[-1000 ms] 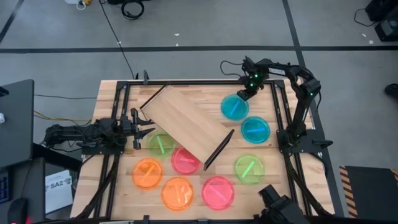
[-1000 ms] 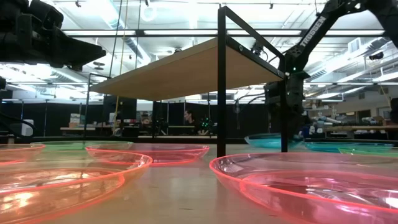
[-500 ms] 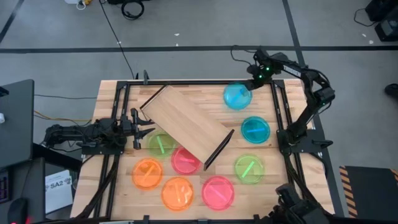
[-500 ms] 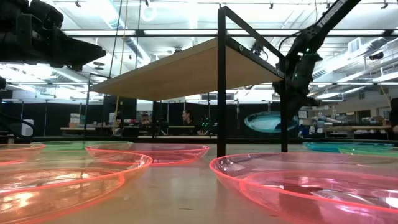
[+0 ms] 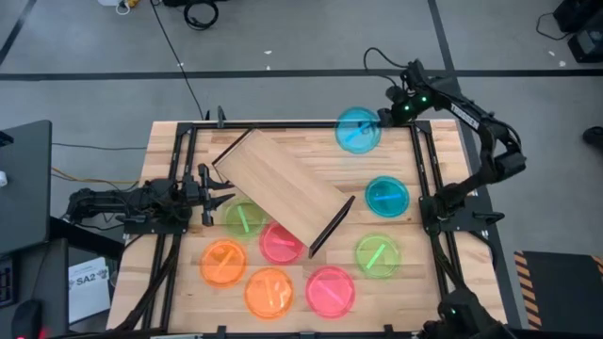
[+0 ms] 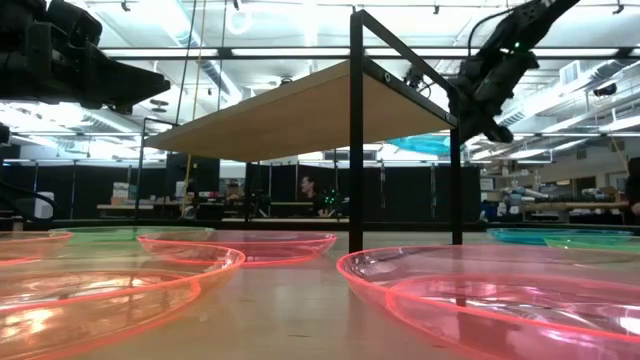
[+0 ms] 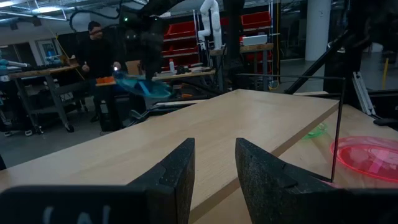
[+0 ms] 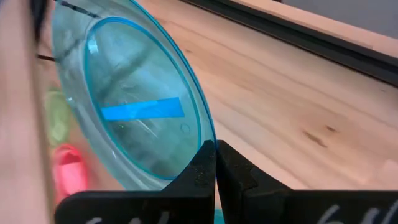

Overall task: Place and stack plates onto a shelf
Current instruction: Put the top blue plate on the shelf

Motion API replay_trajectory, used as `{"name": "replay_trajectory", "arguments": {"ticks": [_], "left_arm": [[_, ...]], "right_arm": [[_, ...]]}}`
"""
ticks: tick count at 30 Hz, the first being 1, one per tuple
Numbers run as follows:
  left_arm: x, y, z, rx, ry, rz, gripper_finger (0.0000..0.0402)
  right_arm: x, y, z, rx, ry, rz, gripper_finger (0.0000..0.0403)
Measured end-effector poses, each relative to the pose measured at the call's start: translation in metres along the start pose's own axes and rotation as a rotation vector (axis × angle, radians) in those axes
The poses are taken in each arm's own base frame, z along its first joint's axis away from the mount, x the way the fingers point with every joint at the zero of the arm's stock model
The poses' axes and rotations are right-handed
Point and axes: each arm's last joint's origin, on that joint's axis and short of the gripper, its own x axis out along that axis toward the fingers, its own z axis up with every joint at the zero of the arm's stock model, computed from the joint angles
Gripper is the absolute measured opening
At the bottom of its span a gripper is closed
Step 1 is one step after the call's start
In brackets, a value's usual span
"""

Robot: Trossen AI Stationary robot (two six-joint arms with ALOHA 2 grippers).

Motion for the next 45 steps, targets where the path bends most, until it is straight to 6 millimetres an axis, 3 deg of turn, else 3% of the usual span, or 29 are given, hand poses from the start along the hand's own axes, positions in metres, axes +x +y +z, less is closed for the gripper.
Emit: {"name": "replay_trajectory", "arguments": {"ticks": [10, 30, 45], "left_arm": [[0.000, 0.000, 0.000, 0.000, 0.000, 0.000, 0.0123], [0.000, 0.000, 0.000, 0.000, 0.000, 0.000, 0.0123], [0.000, 0.000, 0.000, 0.000, -0.001, 0.000, 0.0123]], "right_arm": [[-0.010, 0.040, -0.014, -0.050, -0.016, 0.072, 0.0007], [0.028, 0.136, -0.043, -0.219, 0.095, 0.286, 0.0007], [0.053, 0.185, -0.074, -0.359, 0.184, 0.369, 0.0007]]}}
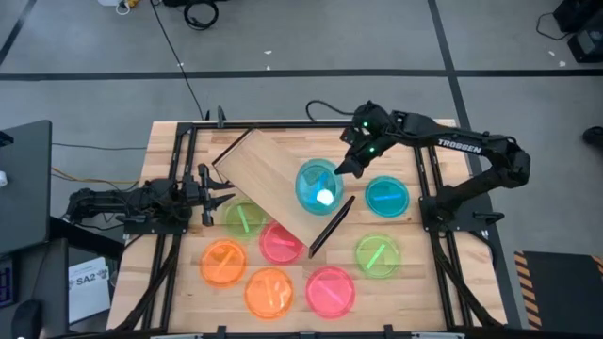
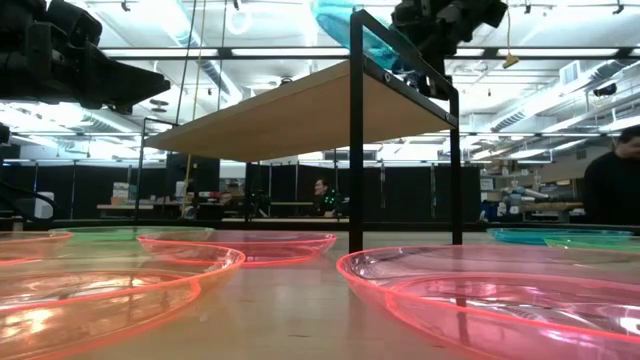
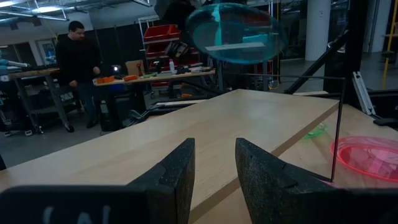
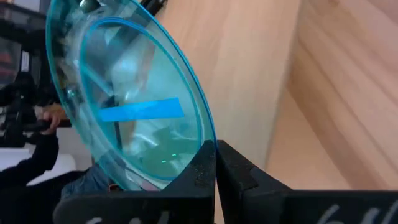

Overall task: Place and stack plates onto a shelf
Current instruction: Put the top blue plate on the shelf

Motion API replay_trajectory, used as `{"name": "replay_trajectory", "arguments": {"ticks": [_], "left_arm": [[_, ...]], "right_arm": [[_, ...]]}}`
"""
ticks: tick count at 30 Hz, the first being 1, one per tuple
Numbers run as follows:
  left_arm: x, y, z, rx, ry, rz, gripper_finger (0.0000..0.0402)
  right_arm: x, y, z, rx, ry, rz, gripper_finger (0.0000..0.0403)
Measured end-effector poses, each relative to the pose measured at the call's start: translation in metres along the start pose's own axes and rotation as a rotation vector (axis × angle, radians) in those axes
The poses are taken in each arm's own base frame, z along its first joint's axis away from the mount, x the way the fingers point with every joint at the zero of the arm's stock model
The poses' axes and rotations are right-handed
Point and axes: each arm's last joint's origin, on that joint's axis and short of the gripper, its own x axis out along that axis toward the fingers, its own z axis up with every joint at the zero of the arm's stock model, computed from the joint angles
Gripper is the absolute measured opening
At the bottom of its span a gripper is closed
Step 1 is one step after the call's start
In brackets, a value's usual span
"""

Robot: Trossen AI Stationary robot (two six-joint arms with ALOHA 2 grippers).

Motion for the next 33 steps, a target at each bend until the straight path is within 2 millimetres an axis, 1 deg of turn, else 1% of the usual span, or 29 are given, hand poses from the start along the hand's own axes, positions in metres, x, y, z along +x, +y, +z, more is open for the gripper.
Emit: {"name": "replay_trajectory", "arguments": {"ticks": [7, 19, 33], "left_arm": [[0.000, 0.000, 0.000, 0.000, 0.000, 0.000, 0.0123], [0.000, 0.000, 0.000, 0.000, 0.001, 0.000, 0.0123], [0.000, 0.000, 0.000, 0.000, 0.001, 0.000, 0.0123]], "right_arm": [[0.026, 0.000, 0.003, -0.020, 0.038, 0.014, 0.0007], [0.057, -0.018, 0.005, 0.010, 0.114, -0.010, 0.0007], [0.058, -0.018, 0.003, 0.016, 0.148, 0.005, 0.0010]]}}
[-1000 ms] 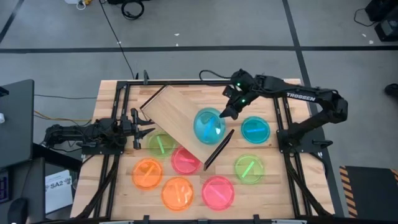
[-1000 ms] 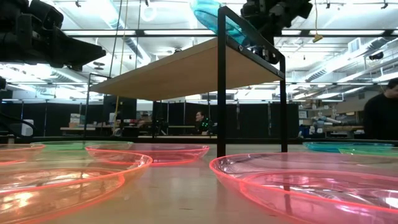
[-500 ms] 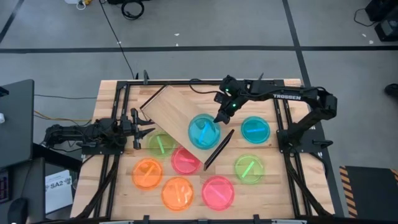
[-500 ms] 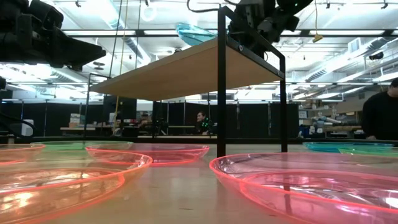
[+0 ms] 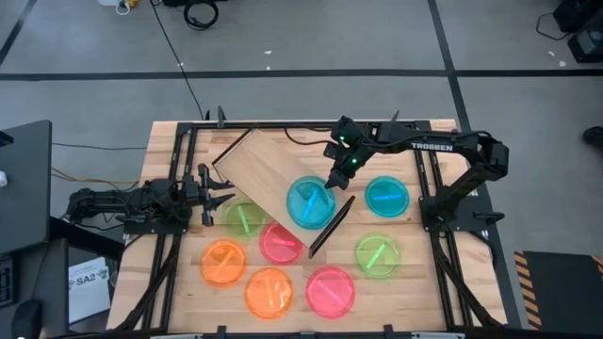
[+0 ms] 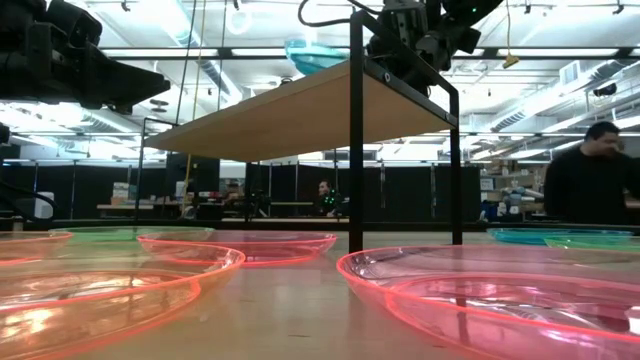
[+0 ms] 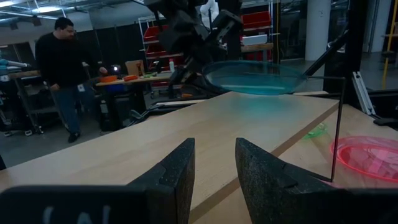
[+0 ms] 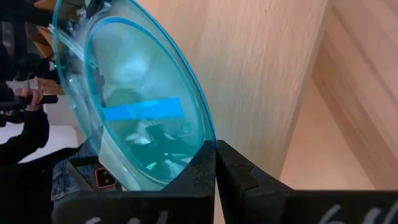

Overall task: Place and stack plates onto a shelf
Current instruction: Put the top blue plate on the shelf

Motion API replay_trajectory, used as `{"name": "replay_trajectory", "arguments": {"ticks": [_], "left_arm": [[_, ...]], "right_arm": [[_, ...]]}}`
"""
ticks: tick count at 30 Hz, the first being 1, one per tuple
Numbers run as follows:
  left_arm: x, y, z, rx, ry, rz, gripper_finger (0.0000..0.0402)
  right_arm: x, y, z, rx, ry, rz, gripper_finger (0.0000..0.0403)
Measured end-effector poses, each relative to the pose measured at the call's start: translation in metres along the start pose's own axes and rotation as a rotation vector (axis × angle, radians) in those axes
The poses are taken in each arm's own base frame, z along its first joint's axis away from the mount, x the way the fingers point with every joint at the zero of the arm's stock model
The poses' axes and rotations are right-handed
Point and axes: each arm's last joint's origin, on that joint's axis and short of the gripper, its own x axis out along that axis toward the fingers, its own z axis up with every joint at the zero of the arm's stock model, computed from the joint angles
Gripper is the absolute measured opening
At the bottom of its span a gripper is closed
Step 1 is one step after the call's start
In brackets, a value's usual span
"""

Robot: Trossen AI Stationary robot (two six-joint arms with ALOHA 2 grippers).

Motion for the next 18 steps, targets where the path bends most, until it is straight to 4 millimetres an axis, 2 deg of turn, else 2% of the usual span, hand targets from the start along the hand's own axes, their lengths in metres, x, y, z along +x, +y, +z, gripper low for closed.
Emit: {"name": "replay_trajectory", "arguments": {"ticks": [12, 18], "left_arm": [[0.0000, 0.0000, 0.0000, 0.000, 0.000, 0.000, 0.0123], [0.0000, 0.0000, 0.0000, 0.000, 0.000, 0.000, 0.0123]], "right_arm": [[0.0005, 0.0006, 0.0001, -0.005, -0.004, -0.005, 0.0012], [0.0005, 0.0006, 0.0001, -0.005, -0.005, -0.005, 0.0027]]}}
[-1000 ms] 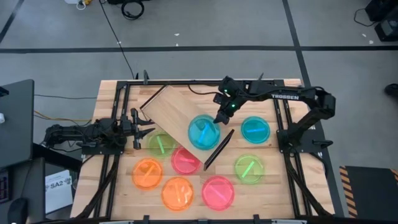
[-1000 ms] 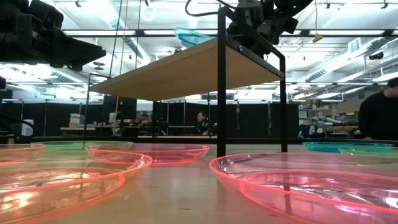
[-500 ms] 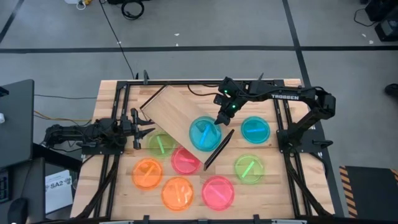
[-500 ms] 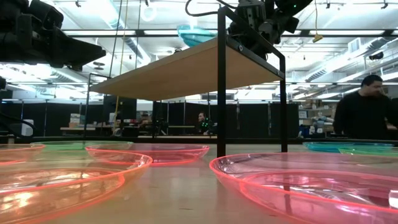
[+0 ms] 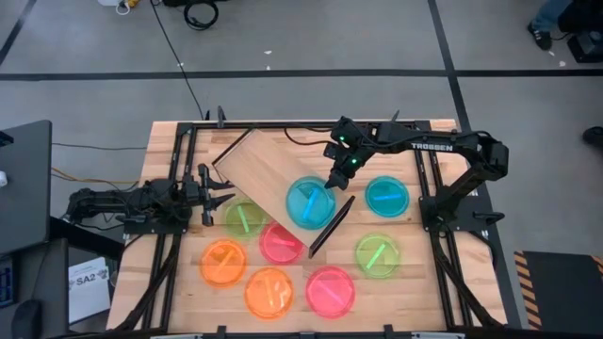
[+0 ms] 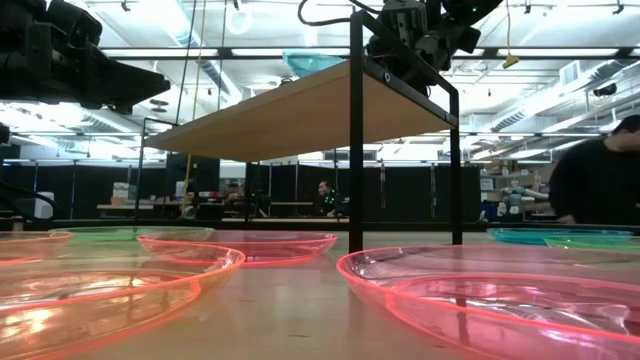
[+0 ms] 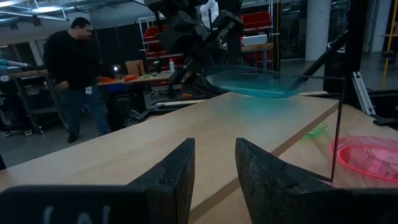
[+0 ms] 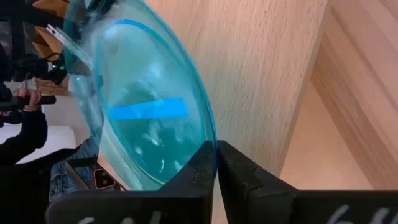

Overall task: Place and stack plates onto a shelf
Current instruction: Put the top blue plate on the shelf

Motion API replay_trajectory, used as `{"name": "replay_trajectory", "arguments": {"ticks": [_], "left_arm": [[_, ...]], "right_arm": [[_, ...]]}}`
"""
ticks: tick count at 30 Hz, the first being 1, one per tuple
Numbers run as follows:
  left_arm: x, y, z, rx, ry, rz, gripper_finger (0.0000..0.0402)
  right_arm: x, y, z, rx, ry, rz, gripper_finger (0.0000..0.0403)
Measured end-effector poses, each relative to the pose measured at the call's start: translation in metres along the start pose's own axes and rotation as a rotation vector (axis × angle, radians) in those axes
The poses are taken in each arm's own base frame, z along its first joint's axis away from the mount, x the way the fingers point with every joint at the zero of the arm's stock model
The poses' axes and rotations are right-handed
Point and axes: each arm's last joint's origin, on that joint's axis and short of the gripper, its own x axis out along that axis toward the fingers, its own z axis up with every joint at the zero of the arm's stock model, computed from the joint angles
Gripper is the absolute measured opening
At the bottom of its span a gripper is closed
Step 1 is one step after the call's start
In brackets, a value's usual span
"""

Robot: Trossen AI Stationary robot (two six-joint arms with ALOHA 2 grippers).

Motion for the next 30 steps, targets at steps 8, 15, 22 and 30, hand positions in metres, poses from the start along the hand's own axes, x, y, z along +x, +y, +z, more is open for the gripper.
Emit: {"name": "replay_trajectory", "arguments": {"ticks": [8, 15, 22, 30], "left_arm": [[0.0000, 0.0000, 0.0000, 0.000, 0.000, 0.000, 0.0123], [0.0000, 0.0000, 0.0000, 0.000, 0.000, 0.000, 0.0123], [0.0000, 0.0000, 0.0000, 0.000, 0.000, 0.000, 0.0123], [0.0000, 0.0000, 0.0000, 0.000, 0.000, 0.000, 0.0123]], "right_arm": [[0.0000, 0.0000, 0.0001, -0.001, -0.001, 0.000, 0.0042], [0.0000, 0.0000, 0.0002, -0.001, -0.002, -0.001, 0.0051], [0.0000, 0.0011, 0.0027, -0.018, -0.025, 0.008, 0.0069], [0.0000, 0.0010, 0.0031, -0.020, -0.030, 0.003, 0.0093]]}}
